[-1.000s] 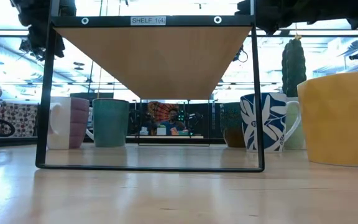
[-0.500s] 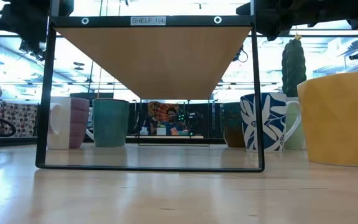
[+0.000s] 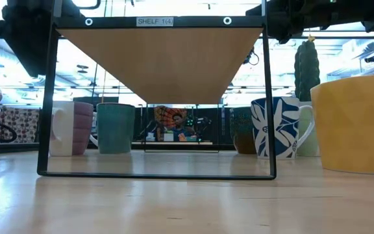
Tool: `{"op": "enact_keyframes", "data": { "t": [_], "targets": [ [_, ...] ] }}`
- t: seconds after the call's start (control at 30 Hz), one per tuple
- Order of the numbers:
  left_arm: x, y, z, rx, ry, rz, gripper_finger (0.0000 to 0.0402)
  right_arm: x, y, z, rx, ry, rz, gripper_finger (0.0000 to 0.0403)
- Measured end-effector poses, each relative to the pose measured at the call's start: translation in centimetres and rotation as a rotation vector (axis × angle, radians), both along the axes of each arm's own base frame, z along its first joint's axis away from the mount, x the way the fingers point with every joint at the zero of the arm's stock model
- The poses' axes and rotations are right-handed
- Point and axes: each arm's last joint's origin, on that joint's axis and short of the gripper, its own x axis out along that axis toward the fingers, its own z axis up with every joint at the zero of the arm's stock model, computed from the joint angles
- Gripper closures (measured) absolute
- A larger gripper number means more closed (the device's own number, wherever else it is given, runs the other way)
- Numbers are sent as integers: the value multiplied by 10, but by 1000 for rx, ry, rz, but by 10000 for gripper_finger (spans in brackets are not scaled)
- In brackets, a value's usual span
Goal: Place coffee mugs
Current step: Put the top violet mug on the shelf
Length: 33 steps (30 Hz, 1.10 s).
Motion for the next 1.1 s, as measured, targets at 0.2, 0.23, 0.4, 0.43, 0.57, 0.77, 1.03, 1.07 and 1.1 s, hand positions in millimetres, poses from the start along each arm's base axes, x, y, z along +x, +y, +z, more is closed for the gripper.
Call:
{"op": "enact_keyframes", "data": {
  "t": [0.2, 0.23, 0.4, 0.43, 0.57, 0.77, 1.03, 1.07, 1.1],
  "targets": [
    [3, -5, -6, 24, -5, 18, 213, 0, 0, -1, -1, 8, 2, 192],
    [3, -5, -8, 36, -11, 27, 204, 0, 0, -1, -1, 8, 3, 192],
    [-6, -5, -32, 32, -3, 83, 178, 0, 0, -1, -3, 8, 4, 192],
    [-7, -5, -36, 26, -13, 89, 178, 0, 0, -1, -3, 7, 4, 192],
    [-6, 0, -46, 14, -46, 113, 182, 0, 0, 0, -2, -2, 4, 192],
    [-3, 7, -56, -6, -73, 168, 186, 0, 0, 1, -1, -10, 4, 192],
    [3, 16, -60, -28, -106, 265, 186, 0, 0, 1, -2, -8, 4, 192],
    [4, 17, -60, -29, -109, 274, 186, 0, 0, 1, -4, -8, 4, 192],
    [5, 17, -61, -29, -112, 285, 186, 0, 0, 1, -7, -7, 4, 192]
  ]
}}
